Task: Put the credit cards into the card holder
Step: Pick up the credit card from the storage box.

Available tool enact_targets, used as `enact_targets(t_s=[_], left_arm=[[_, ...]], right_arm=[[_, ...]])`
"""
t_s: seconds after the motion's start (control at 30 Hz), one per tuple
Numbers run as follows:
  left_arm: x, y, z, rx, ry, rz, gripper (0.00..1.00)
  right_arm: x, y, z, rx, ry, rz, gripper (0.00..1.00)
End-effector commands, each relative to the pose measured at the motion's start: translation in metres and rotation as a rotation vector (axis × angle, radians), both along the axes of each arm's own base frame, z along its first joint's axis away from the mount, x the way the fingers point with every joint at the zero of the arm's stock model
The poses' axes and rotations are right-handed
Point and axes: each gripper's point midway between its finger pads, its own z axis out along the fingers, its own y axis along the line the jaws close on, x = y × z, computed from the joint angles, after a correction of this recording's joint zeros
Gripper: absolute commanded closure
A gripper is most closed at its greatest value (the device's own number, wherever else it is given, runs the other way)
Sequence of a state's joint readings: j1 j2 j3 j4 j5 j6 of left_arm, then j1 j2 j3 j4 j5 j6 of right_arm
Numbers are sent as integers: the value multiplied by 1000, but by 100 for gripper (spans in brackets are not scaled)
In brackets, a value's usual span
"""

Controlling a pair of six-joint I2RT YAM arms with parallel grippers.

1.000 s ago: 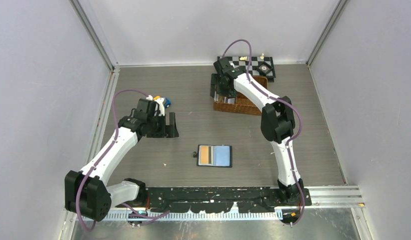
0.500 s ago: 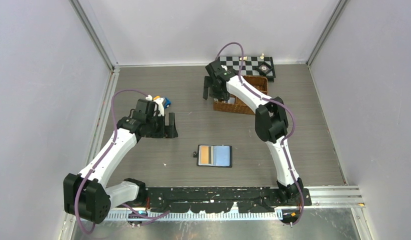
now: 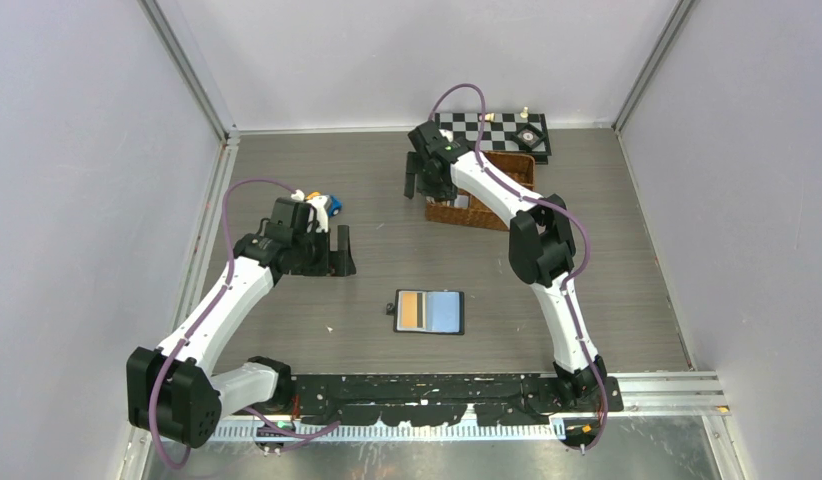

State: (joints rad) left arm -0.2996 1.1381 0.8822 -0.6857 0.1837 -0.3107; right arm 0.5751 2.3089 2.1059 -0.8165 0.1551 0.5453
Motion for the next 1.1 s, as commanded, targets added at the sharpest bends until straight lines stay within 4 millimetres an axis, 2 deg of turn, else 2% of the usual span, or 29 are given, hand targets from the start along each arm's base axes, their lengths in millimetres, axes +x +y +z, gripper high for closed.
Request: enact_targets(t_s=[0.0,0.8,1.07], left_arm=[[5,-1,11,-16,-42,-1,14],[5,-3,7,-20,-22,-6,14],[5,-4,6,-20,-14,-8,14]], right_arm=[[10,10,46,43,-112,-9,22],[8,12,68,34,-170,2,27],[7,11,67,27,-166,0,38]])
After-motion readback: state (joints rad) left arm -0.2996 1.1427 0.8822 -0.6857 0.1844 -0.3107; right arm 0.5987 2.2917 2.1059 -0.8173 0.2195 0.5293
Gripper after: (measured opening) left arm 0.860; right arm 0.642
